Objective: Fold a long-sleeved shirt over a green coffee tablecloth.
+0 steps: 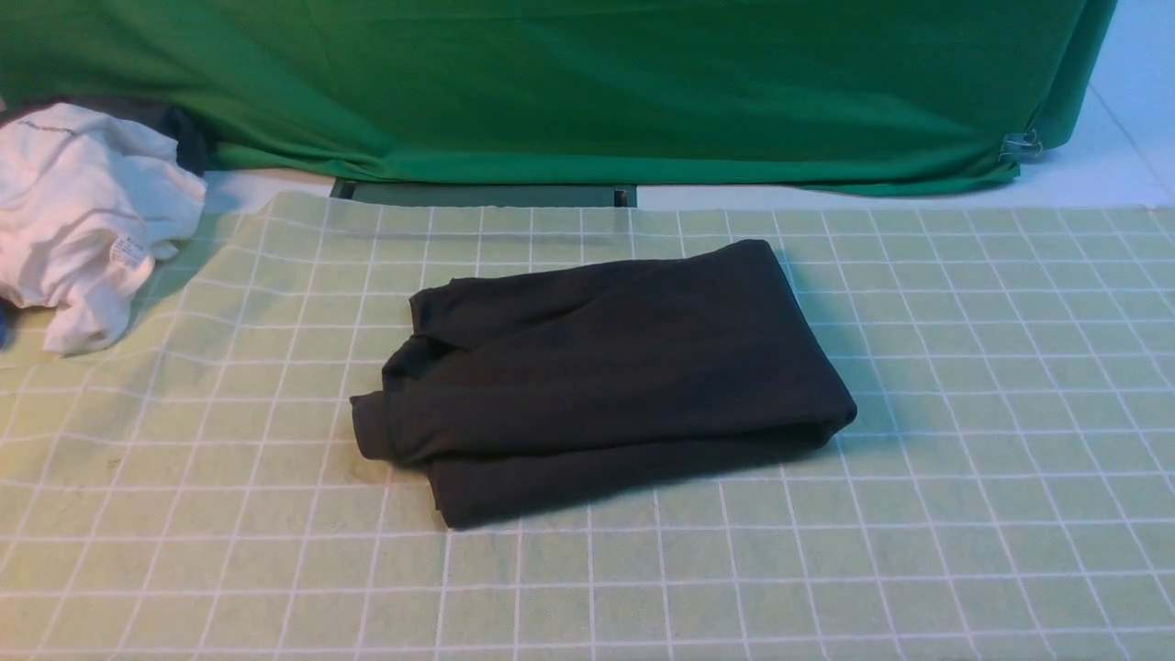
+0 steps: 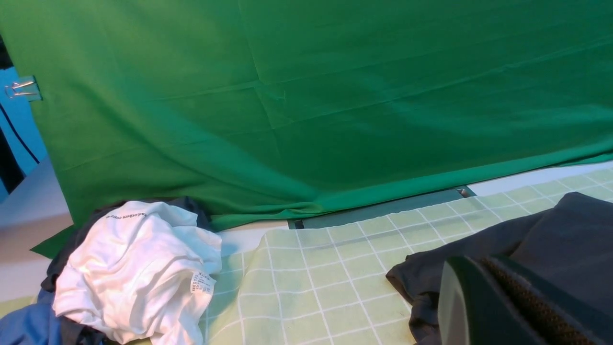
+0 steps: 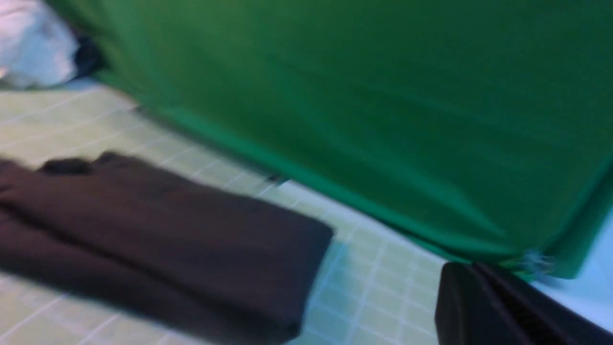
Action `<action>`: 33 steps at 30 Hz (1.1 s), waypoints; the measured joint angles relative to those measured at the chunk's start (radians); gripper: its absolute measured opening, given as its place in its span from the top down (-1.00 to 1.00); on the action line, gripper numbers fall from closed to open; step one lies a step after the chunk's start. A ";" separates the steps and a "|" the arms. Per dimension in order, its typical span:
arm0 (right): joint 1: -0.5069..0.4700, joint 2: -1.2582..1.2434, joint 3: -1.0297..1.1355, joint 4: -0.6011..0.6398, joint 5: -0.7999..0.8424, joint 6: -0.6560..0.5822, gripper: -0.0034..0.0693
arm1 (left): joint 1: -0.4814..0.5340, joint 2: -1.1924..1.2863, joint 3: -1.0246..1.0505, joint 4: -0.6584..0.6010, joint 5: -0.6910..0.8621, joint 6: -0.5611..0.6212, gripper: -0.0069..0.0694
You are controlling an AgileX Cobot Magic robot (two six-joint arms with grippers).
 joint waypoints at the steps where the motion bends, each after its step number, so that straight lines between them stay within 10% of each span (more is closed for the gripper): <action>1: -0.048 -0.042 0.049 0.023 -0.023 0.006 0.76 | 0.000 0.000 0.000 0.000 0.000 0.000 0.91; 10: -0.251 -0.272 0.110 0.060 0.245 0.146 0.69 | 0.000 0.001 0.000 0.002 0.000 0.000 0.91; 33: -0.184 -0.277 0.111 0.036 0.425 0.178 0.54 | 0.000 0.001 0.000 0.003 0.000 -0.001 0.91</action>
